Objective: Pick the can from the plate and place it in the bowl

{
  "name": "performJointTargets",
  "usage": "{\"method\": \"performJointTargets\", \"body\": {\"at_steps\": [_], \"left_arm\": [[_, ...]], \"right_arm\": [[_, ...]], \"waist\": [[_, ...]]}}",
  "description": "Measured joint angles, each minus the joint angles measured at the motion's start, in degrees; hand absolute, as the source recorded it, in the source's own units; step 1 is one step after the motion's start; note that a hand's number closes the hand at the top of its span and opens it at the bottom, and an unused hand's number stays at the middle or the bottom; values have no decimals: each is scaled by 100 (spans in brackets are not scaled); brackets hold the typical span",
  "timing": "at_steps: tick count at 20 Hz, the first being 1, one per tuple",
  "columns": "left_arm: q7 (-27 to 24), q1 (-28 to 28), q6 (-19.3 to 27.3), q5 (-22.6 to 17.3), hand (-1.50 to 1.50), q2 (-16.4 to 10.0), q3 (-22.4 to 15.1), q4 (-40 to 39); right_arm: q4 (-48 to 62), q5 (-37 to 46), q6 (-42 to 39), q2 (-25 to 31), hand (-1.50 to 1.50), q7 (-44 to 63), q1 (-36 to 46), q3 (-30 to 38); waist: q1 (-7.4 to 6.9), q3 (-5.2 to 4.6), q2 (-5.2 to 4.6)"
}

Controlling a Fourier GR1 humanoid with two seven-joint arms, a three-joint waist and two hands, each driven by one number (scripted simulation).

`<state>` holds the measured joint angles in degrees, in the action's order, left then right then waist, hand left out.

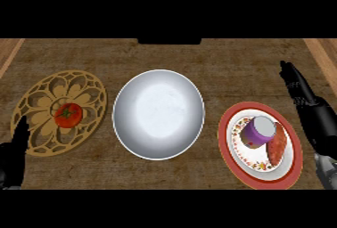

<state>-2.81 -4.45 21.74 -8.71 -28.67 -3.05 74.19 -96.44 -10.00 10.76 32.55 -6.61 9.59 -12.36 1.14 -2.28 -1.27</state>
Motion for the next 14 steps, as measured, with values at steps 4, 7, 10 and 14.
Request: {"method": "performJointTargets", "body": {"at_steps": [4,7,10,14], "left_arm": [[-134,484,-265,-195,0,47,58,303],[-264,1020,-448,-387,0,108,97,685],[-298,1263,-633,-615,0,160,154,898],[-271,1527,-834,-844,0,166,282,961]], "right_arm": [[-32,-159,77,-490,-150,444,364,-260],[152,-29,188,-629,-150,805,753,-432],[357,857,1182,-735,-150,1136,812,-481],[316,2220,2274,-1137,-150,1760,907,-1048]], "waist": [[-134,142,78],[-210,147,112],[-148,166,152],[-104,191,160]]}}
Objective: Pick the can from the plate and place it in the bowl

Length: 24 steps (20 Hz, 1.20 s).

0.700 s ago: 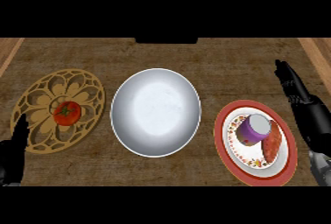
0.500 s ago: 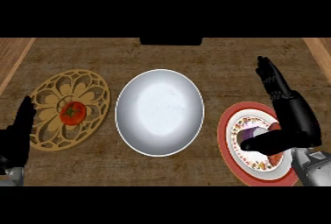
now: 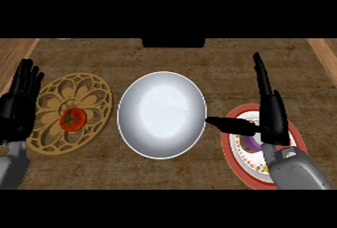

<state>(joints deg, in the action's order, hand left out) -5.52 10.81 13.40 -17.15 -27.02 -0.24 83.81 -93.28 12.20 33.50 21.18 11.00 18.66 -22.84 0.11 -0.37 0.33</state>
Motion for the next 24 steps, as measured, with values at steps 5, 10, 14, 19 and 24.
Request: {"method": "performJointTargets", "body": {"at_steps": [5,10,14,19,24], "left_arm": [[32,121,-65,-86,0,18,118,15],[105,69,-112,-124,0,-5,163,75],[62,7,-168,-142,0,-40,228,78],[35,16,-255,-175,0,-69,286,26],[123,113,-283,-184,0,-63,271,61]], "right_arm": [[-565,1515,12,67,-150,1658,137,-593],[-1307,2312,-1069,555,-150,3494,388,-644],[-1810,2089,-2308,937,-150,4647,642,-569],[-2305,1157,-3523,1287,-150,5320,767,-528],[-2475,156,-4118,1603,-150,5620,845,-505]], "waist": [[78,7,30],[160,4,68],[158,0,68],[146,0,53],[103,5,32]]}}
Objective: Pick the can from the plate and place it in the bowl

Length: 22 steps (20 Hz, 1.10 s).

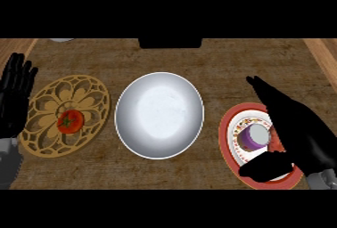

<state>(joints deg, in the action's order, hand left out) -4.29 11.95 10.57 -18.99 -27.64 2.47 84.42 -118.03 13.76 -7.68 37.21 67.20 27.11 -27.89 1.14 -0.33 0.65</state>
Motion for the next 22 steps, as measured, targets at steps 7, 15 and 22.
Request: {"method": "performJointTargets", "body": {"at_steps": [7,15,22], "left_arm": [[60,-27,-37,-9,0,19,42,112],[75,108,-70,85,0,102,58,3],[-30,77,-208,118,0,140,160,-91]], "right_arm": [[-81,-915,-322,541,-150,168,-63,217],[207,-1254,-344,727,-150,139,-96,183],[642,-958,-280,698,-150,-163,-500,100]], "waist": [[-59,13,-24],[-105,21,-53],[-109,27,-61]]}}
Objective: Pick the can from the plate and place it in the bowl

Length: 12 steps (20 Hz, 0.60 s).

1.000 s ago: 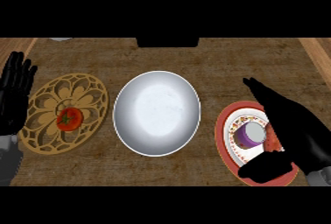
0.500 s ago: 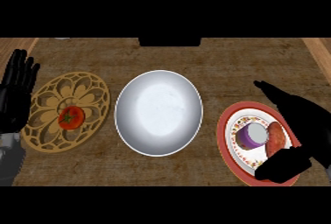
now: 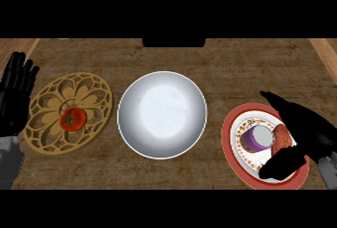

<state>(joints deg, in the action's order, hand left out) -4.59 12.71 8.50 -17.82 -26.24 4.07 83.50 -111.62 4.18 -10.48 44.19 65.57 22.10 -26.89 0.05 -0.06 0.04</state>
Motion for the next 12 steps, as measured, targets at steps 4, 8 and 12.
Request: {"method": "performJointTargets", "body": {"at_steps": [4,8,12], "left_arm": [[23,-23,-14,66,0,57,29,55],[186,-68,-46,101,0,70,86,248],[150,53,-89,212,0,169,151,114]], "right_arm": [[58,178,5,20,-150,-181,-274,106],[120,446,4,-151,-150,-330,-450,140],[361,789,-47,-466,-150,-567,-539,169]], "waist": [[4,3,3],[-7,3,4],[-6,5,-2]]}}
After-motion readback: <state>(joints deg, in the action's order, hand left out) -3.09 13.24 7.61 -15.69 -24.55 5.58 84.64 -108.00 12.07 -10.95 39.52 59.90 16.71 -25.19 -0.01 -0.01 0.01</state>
